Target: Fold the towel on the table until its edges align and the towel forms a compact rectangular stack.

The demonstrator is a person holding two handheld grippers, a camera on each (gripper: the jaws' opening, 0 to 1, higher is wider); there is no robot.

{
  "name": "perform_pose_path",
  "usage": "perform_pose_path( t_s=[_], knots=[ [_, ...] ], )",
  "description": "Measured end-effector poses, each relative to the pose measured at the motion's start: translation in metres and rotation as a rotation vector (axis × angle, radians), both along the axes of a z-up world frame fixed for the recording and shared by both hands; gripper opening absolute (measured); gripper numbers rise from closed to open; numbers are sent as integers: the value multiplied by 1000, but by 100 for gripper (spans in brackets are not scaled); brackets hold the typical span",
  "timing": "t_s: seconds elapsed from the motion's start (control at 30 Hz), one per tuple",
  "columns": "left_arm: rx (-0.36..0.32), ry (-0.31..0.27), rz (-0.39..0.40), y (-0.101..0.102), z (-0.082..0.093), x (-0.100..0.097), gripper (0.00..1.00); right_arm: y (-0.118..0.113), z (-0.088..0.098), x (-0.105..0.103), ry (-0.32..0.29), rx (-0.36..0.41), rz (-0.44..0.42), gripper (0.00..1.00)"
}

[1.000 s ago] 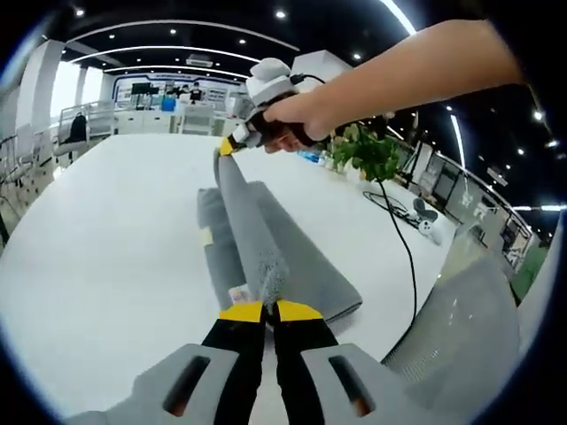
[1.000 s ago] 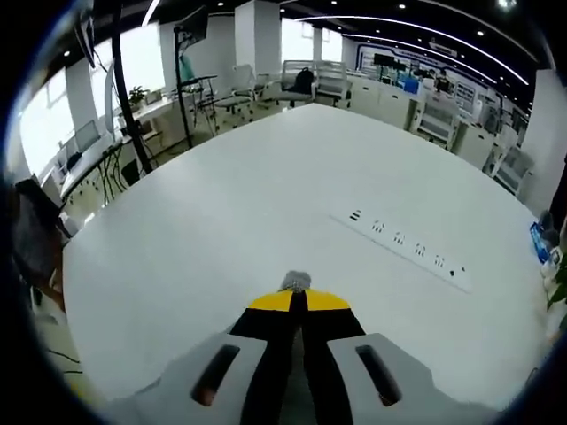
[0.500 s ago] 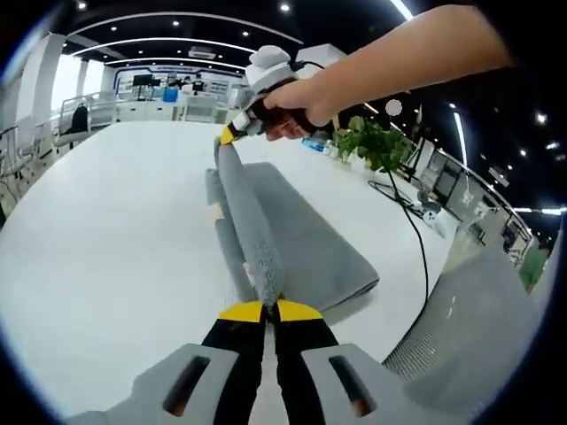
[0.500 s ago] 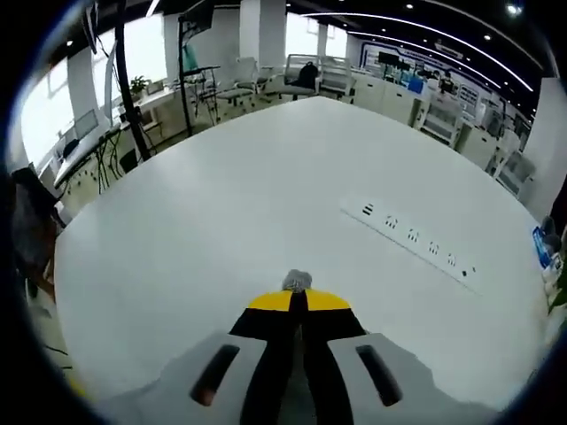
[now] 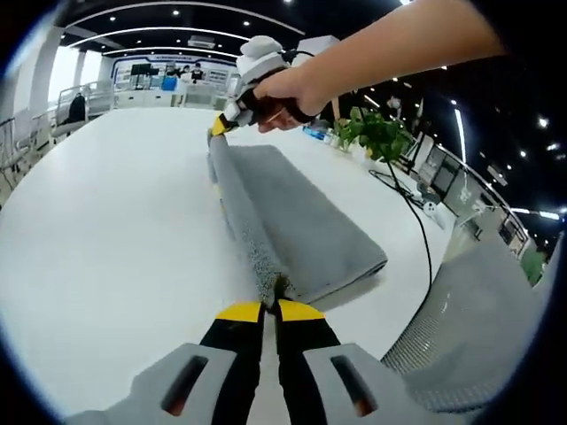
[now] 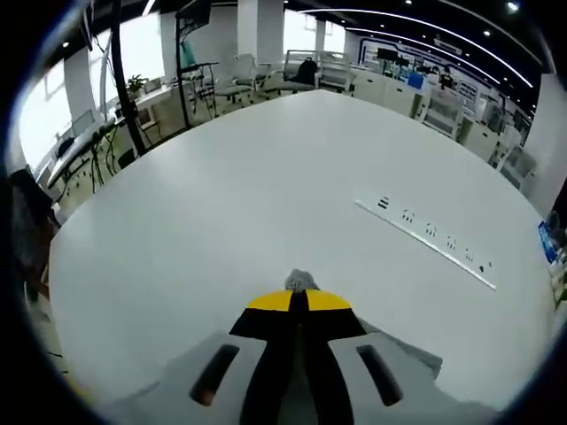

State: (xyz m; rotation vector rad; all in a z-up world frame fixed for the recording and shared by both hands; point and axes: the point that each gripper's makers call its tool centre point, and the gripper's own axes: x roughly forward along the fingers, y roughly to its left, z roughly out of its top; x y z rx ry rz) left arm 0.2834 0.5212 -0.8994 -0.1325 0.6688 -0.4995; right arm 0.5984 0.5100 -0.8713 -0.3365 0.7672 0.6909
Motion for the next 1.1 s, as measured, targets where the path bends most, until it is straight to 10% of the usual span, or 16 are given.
perform_pose_path(
  t_s=[0.47, 1.1],
  knots=[
    [-36, 34, -9, -4, -5, -5, 10, 6, -5, -1, -9, 82, 12, 5],
    [26, -96, 39, 20, 23, 1, 44, -20, 24, 12, -132, 193, -37, 56]
  ],
)
